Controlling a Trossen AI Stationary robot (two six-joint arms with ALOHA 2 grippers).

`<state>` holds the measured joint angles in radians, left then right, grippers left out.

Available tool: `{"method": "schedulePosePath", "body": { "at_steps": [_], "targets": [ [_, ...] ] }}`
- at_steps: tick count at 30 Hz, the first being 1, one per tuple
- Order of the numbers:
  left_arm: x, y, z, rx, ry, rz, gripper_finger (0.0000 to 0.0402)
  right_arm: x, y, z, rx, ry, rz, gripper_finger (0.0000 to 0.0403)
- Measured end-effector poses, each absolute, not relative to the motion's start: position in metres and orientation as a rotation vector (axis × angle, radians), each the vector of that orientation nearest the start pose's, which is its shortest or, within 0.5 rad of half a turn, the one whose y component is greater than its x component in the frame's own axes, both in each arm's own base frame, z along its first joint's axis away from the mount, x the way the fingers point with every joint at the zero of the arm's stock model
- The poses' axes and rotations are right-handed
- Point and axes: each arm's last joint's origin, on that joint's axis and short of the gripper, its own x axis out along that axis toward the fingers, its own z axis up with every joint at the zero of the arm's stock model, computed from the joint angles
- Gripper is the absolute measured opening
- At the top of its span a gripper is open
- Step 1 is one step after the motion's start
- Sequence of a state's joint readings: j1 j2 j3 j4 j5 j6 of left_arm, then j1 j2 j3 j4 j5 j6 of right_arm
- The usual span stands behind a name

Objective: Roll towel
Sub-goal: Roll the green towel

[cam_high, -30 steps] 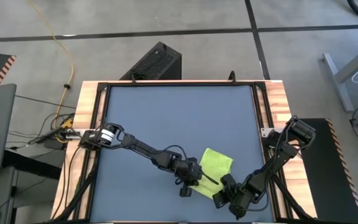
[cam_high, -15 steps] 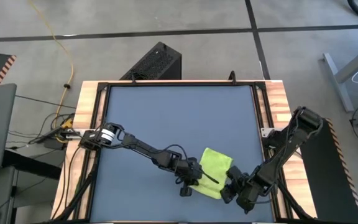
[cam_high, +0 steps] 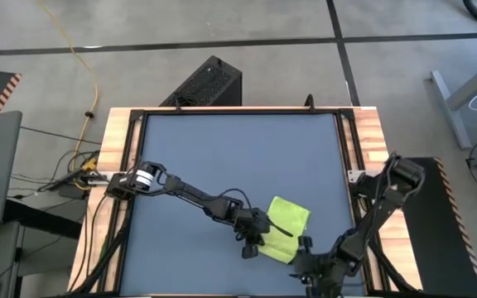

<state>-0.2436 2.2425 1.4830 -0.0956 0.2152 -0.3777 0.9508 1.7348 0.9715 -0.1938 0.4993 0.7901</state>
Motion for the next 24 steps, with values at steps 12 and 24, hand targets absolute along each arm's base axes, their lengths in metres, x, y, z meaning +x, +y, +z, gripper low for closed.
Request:
{"method": "schedulePosePath", "body": {
  "at_steps": [12, 24],
  "targets": [
    [0.451, -0.118, 0.112, -0.366, 0.942, -0.257, 0.0, 0.217, 0.276, 0.166, -0.059, 0.872, -0.017, 0.018],
    [0.451, -0.119, 0.112, -0.365, 0.942, -0.258, 0.0, 0.209, 0.271, 0.149, 0.035, 0.863, -0.058, 0.018]
  ]
}}
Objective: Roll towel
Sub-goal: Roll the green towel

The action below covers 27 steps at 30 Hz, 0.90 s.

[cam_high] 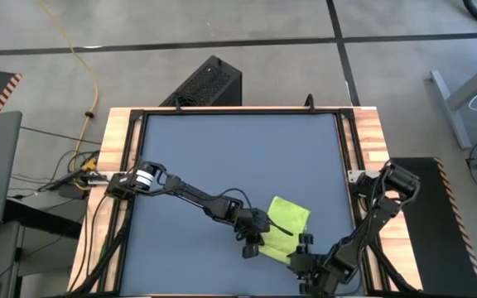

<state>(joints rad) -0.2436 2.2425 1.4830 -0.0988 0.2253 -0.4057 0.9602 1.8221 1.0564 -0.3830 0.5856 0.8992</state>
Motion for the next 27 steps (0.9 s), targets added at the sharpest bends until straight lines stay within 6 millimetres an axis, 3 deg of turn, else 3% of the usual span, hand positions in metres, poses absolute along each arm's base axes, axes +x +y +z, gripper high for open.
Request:
{"method": "schedulePosePath", "body": {
  "at_steps": [13, 22, 27],
  "targets": [
    [0.451, -0.119, 0.112, -0.366, 0.942, -0.258, 0.0, 0.201, 0.263, 0.132, 0.088, 0.835, -0.085, 0.015],
    [0.451, -0.118, 0.112, -0.387, 0.953, -0.271, 0.0, 0.199, 0.262, 0.115, 0.186, 0.829, -0.154, 0.0093],
    [0.451, -0.118, 0.112, -0.397, 0.955, -0.268, 0.0, 0.195, 0.261, 0.123, 0.226, 0.841, -0.151, 0.0095]
  ]
}}
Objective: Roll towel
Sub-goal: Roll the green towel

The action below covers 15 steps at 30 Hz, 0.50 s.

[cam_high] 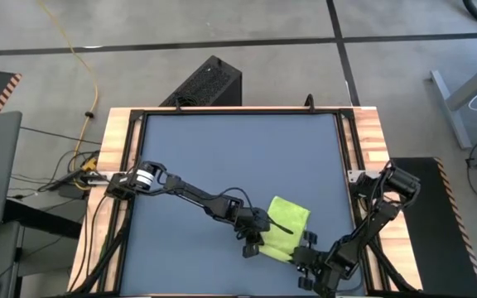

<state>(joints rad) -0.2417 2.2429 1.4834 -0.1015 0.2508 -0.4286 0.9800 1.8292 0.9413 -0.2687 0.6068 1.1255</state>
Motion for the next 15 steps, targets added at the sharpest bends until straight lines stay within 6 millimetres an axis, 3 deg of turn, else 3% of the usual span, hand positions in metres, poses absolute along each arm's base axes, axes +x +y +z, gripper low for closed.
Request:
{"method": "schedulePosePath", "body": {
  "at_steps": [4, 10, 15],
  "targets": [
    [0.451, -0.118, 0.112, -0.398, 0.954, -0.269, 0.0, 0.193, 0.259, 0.141, 0.244, 0.832, -0.112, 0.0128],
    [0.451, -0.118, 0.112, -0.388, 0.952, -0.275, 0.0, 0.192, 0.257, 0.161, 0.221, 0.79, -0.053, 0.0207],
    [0.451, -0.118, 0.112, -0.38, 0.95, -0.279, 0.0, 0.194, 0.264, 0.159, 0.214, 0.758, -0.006, 0.0228]
  ]
}}
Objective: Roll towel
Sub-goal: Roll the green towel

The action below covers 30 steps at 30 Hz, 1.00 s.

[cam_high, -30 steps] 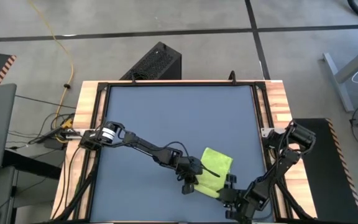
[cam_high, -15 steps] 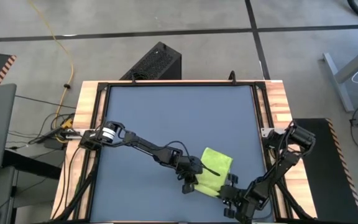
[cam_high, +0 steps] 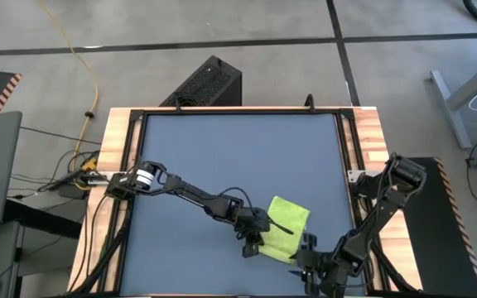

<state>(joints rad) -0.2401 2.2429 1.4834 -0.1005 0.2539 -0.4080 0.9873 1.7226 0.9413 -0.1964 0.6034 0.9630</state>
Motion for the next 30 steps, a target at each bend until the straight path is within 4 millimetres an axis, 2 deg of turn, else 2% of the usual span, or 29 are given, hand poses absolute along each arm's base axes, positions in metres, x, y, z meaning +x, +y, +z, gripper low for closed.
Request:
{"method": "schedulePosePath", "body": {
  "at_steps": [6, 14, 22, 25, 30],
  "targets": [
    [0.451, -0.118, 0.112, -0.381, 0.951, -0.281, 0.0, 0.196, 0.266, 0.14, 0.208, 0.79, -0.049, 0.0215],
    [0.451, -0.118, 0.112, -0.382, 0.952, -0.283, 0.0, 0.202, 0.263, 0.132, 0.232, 0.801, -0.094, 0.0202],
    [0.45, -0.116, 0.112, -0.443, 0.985, -0.298, 0.0, 0.205, 0.267, 0.111, 0.253, 0.812, -0.126, 0.0186],
    [0.449, -0.116, 0.112, -0.472, 1.001, -0.282, 0.0, 0.204, 0.267, 0.109, 0.291, 0.815, -0.155, 0.0161],
    [0.448, -0.117, 0.111, -0.535, 1.03, -0.283, 0.0, 0.203, 0.267, 0.108, 0.32, 0.836, -0.16, 0.0078]
  ]
}}
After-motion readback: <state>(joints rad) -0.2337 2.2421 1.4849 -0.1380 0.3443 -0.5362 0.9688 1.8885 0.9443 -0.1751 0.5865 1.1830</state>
